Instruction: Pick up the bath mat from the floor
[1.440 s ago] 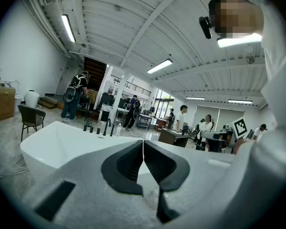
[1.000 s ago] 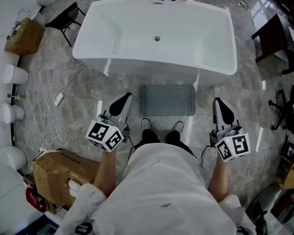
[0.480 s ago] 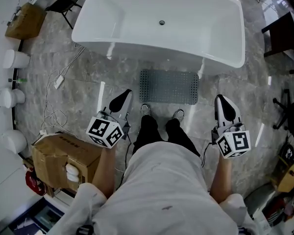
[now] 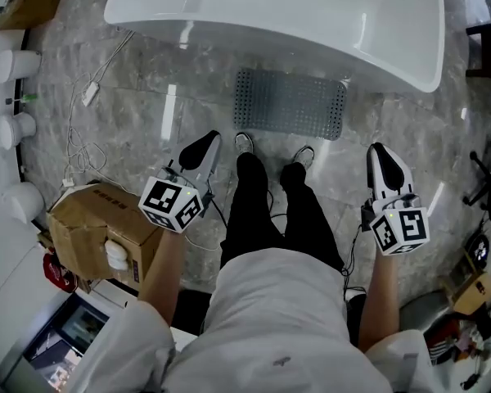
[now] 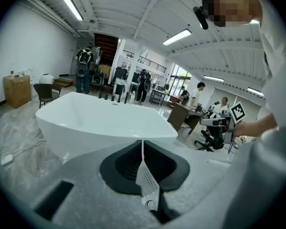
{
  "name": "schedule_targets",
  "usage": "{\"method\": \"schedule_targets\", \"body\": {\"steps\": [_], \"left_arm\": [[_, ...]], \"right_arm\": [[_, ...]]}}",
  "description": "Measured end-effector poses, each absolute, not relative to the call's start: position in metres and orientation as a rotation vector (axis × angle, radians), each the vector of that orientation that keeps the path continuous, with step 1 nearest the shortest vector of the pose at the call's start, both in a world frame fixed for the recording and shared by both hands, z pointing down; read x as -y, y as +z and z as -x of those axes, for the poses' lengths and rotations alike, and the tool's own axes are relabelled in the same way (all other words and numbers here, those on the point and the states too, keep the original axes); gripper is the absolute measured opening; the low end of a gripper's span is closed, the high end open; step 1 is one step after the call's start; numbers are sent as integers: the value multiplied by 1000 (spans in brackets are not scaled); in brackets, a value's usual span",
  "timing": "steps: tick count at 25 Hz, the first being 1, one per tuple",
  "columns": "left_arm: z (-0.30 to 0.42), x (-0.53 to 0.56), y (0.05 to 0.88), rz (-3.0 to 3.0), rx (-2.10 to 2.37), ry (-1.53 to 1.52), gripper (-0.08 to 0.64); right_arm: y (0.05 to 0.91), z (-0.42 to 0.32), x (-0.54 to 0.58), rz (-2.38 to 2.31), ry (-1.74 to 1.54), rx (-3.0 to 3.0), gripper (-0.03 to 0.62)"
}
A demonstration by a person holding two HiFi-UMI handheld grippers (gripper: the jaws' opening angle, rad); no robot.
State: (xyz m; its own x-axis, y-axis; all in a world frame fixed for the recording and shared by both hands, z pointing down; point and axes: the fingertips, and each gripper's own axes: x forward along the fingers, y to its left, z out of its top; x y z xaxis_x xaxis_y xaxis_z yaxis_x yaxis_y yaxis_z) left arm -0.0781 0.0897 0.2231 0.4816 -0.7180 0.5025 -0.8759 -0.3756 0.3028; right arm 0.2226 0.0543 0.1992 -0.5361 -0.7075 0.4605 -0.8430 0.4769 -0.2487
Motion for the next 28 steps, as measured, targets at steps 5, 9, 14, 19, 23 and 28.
{"method": "schedule_targets", "body": {"steps": [5,9,14,19,23,28], "left_arm": [[95,-88,285,-2130,1272,401,15],[98,-90,341,-2091,1208,430,17],[106,-91,399,-2068,1130,468,41],[113,-86,469,-2035,1080,513,83],[119,-87,531,-2006,1023,566,100],[137,-91,606,-1959,1017,652,130]], "right_arm": [[258,-209,-55,-1283,715,2361,9],[311,-209,-59,-1281,745,2280,11],[377,-211,-64,-1272,764,2168,72],[451,-214,-63,-1238,786,2081,91],[520,-219,-59,-1197,814,2012,127],[598,-226,-60,-1137,789,1941,187]]}}
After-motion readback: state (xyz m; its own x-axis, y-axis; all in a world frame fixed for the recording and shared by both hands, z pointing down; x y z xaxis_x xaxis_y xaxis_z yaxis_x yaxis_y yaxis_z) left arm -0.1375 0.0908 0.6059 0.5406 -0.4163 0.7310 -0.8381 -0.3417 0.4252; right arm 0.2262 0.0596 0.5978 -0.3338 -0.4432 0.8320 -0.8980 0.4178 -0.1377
